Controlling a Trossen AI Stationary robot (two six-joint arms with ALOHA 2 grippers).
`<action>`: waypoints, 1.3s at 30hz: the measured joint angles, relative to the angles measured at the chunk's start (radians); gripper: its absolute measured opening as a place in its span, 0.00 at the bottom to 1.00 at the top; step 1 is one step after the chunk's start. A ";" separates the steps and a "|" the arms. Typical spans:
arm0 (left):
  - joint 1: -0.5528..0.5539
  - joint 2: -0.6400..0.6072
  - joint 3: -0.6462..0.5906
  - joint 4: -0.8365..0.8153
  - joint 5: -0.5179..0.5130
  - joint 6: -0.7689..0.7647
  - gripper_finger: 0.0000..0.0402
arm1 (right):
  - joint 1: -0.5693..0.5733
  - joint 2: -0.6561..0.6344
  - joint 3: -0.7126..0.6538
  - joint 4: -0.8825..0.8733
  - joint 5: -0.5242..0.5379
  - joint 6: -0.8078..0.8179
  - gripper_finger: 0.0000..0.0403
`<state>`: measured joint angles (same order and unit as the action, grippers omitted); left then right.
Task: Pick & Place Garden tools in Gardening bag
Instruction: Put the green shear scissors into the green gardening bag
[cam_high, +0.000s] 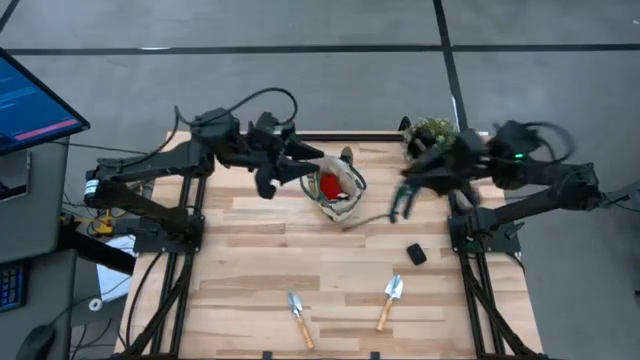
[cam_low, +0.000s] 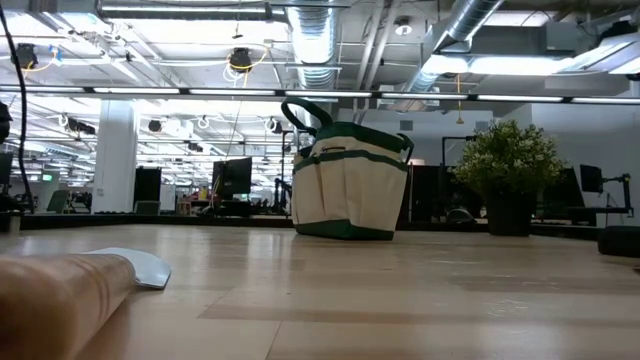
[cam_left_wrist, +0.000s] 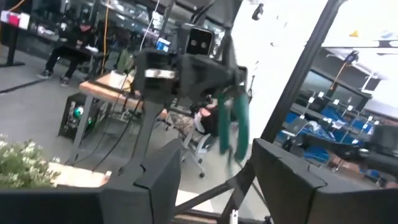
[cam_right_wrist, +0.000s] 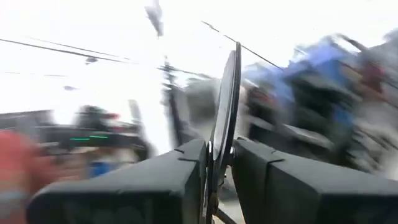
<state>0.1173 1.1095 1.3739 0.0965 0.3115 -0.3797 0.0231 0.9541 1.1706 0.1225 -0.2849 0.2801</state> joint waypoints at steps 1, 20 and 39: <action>-0.004 -0.009 0.000 0.001 0.000 0.001 0.47 | 0.005 -0.011 0.000 0.038 -0.054 -0.009 0.12; -0.047 -0.023 0.000 -0.004 0.056 0.008 0.39 | 0.222 -0.007 0.000 0.361 -0.695 -0.067 0.12; -0.047 -0.028 0.000 -0.001 -0.051 -0.068 0.35 | 0.054 -0.002 0.000 -0.076 -0.037 -0.297 0.12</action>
<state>0.0700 1.0811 1.3737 0.0950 0.2604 -0.4480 0.0773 0.9525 1.1709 0.0466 -0.3221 -0.0166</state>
